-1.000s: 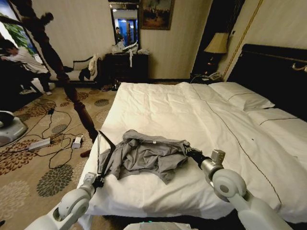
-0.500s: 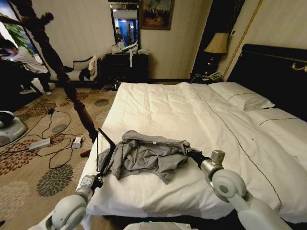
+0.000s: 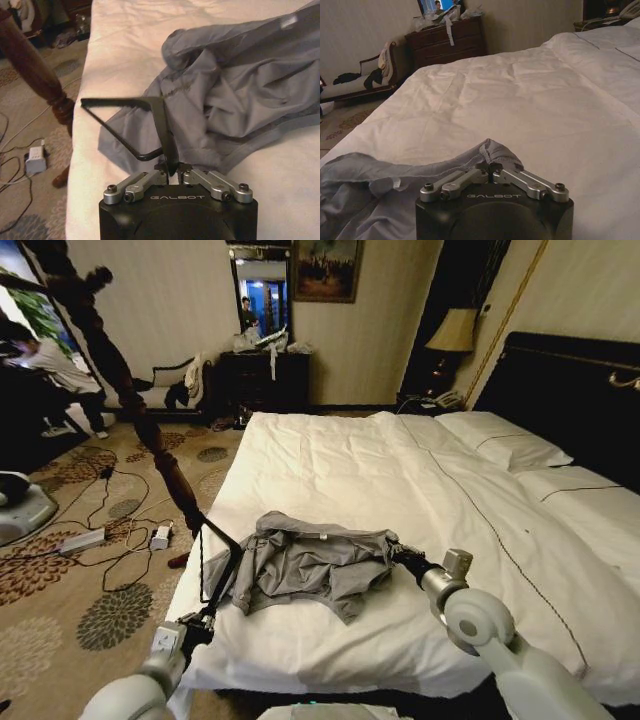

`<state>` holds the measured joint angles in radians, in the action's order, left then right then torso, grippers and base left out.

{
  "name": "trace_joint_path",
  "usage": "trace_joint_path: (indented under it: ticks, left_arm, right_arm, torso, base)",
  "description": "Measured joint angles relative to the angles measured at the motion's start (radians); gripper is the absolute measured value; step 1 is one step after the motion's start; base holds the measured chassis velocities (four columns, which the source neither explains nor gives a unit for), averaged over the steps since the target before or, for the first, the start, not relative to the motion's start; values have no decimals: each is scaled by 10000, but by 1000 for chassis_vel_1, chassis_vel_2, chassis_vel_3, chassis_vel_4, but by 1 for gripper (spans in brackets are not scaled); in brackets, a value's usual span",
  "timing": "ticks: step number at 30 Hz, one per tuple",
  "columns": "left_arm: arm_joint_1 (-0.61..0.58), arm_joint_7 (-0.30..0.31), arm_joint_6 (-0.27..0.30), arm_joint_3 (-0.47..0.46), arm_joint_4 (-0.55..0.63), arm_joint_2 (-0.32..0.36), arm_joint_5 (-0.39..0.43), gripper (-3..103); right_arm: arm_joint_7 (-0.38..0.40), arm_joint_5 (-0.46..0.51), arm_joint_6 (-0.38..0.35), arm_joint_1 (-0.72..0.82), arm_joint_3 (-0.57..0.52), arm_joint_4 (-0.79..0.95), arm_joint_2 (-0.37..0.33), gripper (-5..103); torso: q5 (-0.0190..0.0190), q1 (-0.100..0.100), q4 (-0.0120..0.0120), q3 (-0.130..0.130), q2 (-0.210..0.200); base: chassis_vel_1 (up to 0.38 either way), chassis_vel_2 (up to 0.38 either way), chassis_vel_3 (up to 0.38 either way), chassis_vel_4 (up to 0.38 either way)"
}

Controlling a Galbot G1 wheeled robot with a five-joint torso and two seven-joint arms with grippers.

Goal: Pick up the clothes from the bed and hang them on the clothes hanger.

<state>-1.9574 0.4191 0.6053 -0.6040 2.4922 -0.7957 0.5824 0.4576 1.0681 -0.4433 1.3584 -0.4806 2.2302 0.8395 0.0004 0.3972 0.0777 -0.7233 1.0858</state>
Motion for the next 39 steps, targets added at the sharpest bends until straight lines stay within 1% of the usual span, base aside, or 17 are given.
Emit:
trace_joint_path:
  ticks: [3, 7, 13, 15, 16, 17, 19, 21, 22, 23, 26, 27, 28, 31, 32, 38, 39]
  left_arm:
    - [154, -285, -168, 378, -266, 184, -291, 2]
    - [325, -486, -223, 856, -1002, 237, -550, 0]
    - [192, -790, -490, 1158, -1443, 188, -1130, 0]
    - [175, -867, -783, 1076, -1262, 142, -1033, 0]
    - [282, -819, -847, 999, -1097, 112, -752, 0]
    - [282, -819, -847, 999, -1097, 112, -752, 0]
    - [673, -432, -765, 887, -800, 38, 186, 0]
    - [1272, 247, -351, 818, -548, -84, 1579, 0]
    - [1272, 247, -351, 818, -548, -84, 1579, 0]
    - [1614, 610, -137, 814, -505, -151, 2223, -3]
    - [2704, 1428, 246, 957, -763, -334, 3443, 8]
    - [3012, 1622, 328, 1058, -910, -387, 3678, 8]
    - [3012, 1622, 328, 1058, -910, -387, 3678, 8]
    - [3911, 2554, 638, 1509, -1348, -538, 4678, 24]
    - [4128, 2726, 691, 1643, -1472, -565, 4877, 28]
    - [4820, 3230, 848, 2055, -1966, -635, 5654, 30]
    - [4986, 3330, 870, 2139, -2081, -639, 5817, 34]
  right_arm:
    - [42, 115, 33, -36, -93, -100, -81, 0]
    - [60, 102, 43, 50, -105, -100, -102, 0]
    - [61, 30, 45, 146, -110, -69, -86, 0]
    - [57, 13, 45, 137, -107, -85, -56, 0]
    - [54, 10, 45, 124, -96, -102, -43, 0]
    - [54, 10, 45, 124, -96, -102, -43, 0]
    - [51, -21, 45, 87, -39, -147, -18, 0]
    - [50, -51, 45, 69, 24, -171, 13, 0]
    - [50, -51, 45, 69, 24, -171, 13, 0]
    - [50, -69, 45, 79, 38, -175, 19, 0]
    - [46, -105, 37, 142, 49, -185, 12, 0]
    - [45, -109, 31, 150, 56, -188, 7, 0]
    - [45, -109, 31, 150, 56, -188, 7, 0]
    - [44, -112, 13, 134, 119, -222, -8, 0]
    - [43, -111, 9, 132, 129, -229, -18, 0]
    - [37, -88, -2, 87, 183, -320, -70, 0]
    - [29, -80, -3, 57, 215, -352, -76, 0]
  torso:
    - [-2, 0, 3, 0, 0]
    - [-5, 1, 2, 0, 0]
    - [-5, 0, 1, 0, 0]
    - [-4, 1, -1, 0, 0]
    - [-3, 0, 0, 0, 0]
    - [-3, 0, 0, 0, 0]
    - [-2, 0, 1, 0, 0]
    - [-2, 1, 1, -1, 0]
    - [-2, 1, 1, -1, 0]
    - [-2, 1, 1, 0, 0]
    - [-4, 0, 3, -1, 0]
    - [-5, 1, 3, -1, 0]
    - [-5, 1, 3, -1, 0]
    - [-5, 1, 2, -1, -1]
    - [-3, 1, 2, -1, 0]
    - [-4, 1, 2, -2, -1]
    - [-4, 0, 0, -1, 0]
  base:
    - [0, 0, 0, 0]
    - [0, 0, 0, 0]
    - [0, 0, 0, 0]
    - [0, 0, 0, 0]
    - [0, 0, 0, 0]
    - [0, 0, 0, 0]
    - [0, 0, 0, 0]
    - [0, 0, 0, 0]
    - [0, 0, 0, 0]
    - [0, 0, 0, 0]
    - [0, 0, 0, 0]
    - [0, 0, 0, 0]
    - [0, 0, 0, 0]
    - [0, 0, 0, 0]
    - [0, 0, 0, 0]
    - [0, 0, 0, 0]
    - [0, 0, 0, 0]
